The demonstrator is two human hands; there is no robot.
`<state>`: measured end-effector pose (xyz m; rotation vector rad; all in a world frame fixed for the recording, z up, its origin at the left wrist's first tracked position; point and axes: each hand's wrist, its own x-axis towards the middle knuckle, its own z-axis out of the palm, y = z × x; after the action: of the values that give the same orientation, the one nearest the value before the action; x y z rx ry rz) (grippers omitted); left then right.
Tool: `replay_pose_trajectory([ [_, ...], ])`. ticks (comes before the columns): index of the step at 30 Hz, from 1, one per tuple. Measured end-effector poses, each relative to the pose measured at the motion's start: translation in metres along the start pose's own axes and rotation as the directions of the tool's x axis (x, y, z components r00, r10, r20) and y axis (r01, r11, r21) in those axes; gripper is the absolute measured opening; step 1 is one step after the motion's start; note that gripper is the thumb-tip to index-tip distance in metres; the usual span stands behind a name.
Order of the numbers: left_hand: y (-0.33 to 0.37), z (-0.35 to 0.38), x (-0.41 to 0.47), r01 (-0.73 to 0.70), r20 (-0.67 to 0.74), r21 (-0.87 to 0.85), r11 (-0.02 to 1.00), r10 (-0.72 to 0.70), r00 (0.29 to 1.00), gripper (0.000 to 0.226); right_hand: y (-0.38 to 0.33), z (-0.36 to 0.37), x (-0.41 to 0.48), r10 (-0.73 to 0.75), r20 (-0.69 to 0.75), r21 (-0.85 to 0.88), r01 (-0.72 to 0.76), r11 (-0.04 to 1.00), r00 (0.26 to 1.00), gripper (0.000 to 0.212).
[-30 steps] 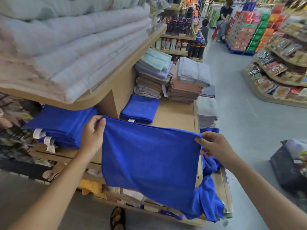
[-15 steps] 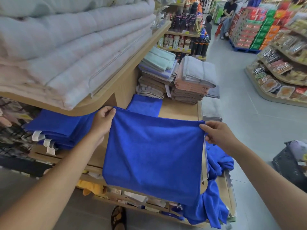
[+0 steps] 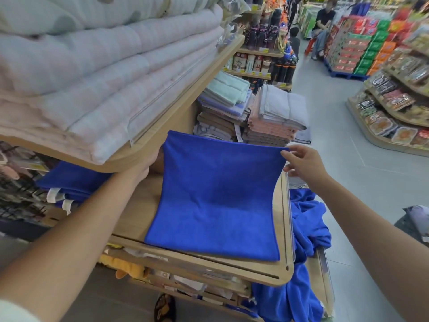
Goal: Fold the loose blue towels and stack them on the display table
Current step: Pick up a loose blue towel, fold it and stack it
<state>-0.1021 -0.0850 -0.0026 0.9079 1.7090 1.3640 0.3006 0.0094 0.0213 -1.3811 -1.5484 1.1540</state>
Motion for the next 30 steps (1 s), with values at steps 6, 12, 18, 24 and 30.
replay_pose_trajectory([
  [6,-0.021,-0.030,-0.054,-0.085,0.027,0.017,0.996,0.085,0.996,0.038,0.022,-0.018,-0.046,-0.118,0.103,-0.183,0.135,0.974,0.988,0.004],
  [12,-0.088,-0.067,-0.141,-0.182,0.230,0.379,0.908,0.098,0.968,0.019,0.069,-0.032,-0.135,-0.110,0.512,-0.553,0.425,0.717,0.852,0.005],
  [18,-0.120,-0.036,-0.163,-0.362,0.185,0.636,0.682,0.320,0.929,0.014,0.085,-0.005,-0.154,-0.234,0.470,-0.725,0.524,0.447,0.851,0.017],
  [24,-0.104,0.045,-0.130,-0.528,0.347,0.644,0.554,0.403,0.847,0.017,0.069,0.080,-0.117,-0.189,0.513,-0.586,0.503,0.635,0.837,0.014],
  [30,-0.131,-0.001,-0.150,-0.669,0.581,0.647,0.366,0.331,0.743,0.028,0.103,0.040,-0.125,-0.121,0.647,-0.614,0.608,0.503,0.753,0.034],
])
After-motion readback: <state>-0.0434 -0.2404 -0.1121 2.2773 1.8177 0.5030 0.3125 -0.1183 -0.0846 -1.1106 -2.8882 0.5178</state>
